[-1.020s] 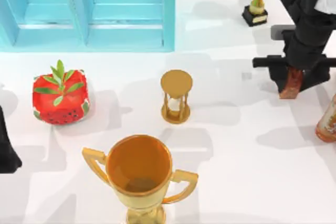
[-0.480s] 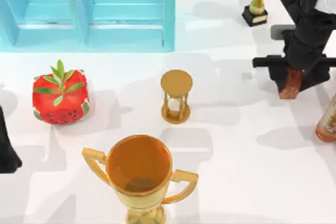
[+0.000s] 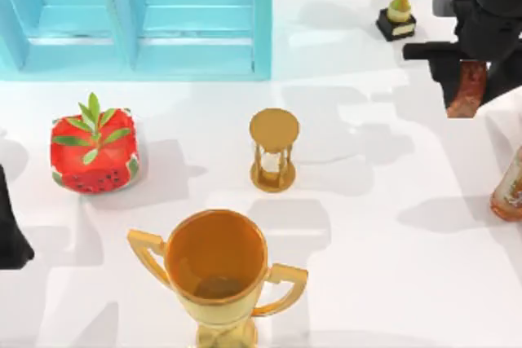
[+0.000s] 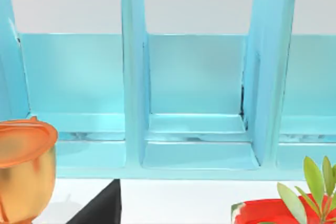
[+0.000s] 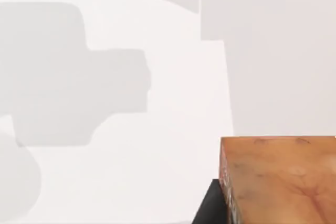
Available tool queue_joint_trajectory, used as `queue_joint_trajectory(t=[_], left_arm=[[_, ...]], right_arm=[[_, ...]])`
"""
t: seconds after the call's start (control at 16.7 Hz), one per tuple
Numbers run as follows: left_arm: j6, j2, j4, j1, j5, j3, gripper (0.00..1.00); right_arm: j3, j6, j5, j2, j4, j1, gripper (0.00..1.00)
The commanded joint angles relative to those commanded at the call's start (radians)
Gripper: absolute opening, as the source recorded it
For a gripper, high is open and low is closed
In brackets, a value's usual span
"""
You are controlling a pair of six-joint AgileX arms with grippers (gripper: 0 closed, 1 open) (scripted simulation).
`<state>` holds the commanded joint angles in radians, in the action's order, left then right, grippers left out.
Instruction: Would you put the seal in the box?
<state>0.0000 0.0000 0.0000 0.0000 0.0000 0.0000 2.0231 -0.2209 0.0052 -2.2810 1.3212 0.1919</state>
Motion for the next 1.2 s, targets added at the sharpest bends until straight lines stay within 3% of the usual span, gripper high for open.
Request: queue_joint_trajectory(t=[0.6,1.2], left_arm=[[0.000,0.000,0.000,0.000,0.000,0.000,1.00],[0.000,0.000,0.000,0.000,0.000,0.000,1.00]], right_arm=[[0.044,0.040,-0.002,0.037,0.077,-0.035,0.00],[-0.310,0.580,-0.004,0.369,0.054,-0.566,0.00]])
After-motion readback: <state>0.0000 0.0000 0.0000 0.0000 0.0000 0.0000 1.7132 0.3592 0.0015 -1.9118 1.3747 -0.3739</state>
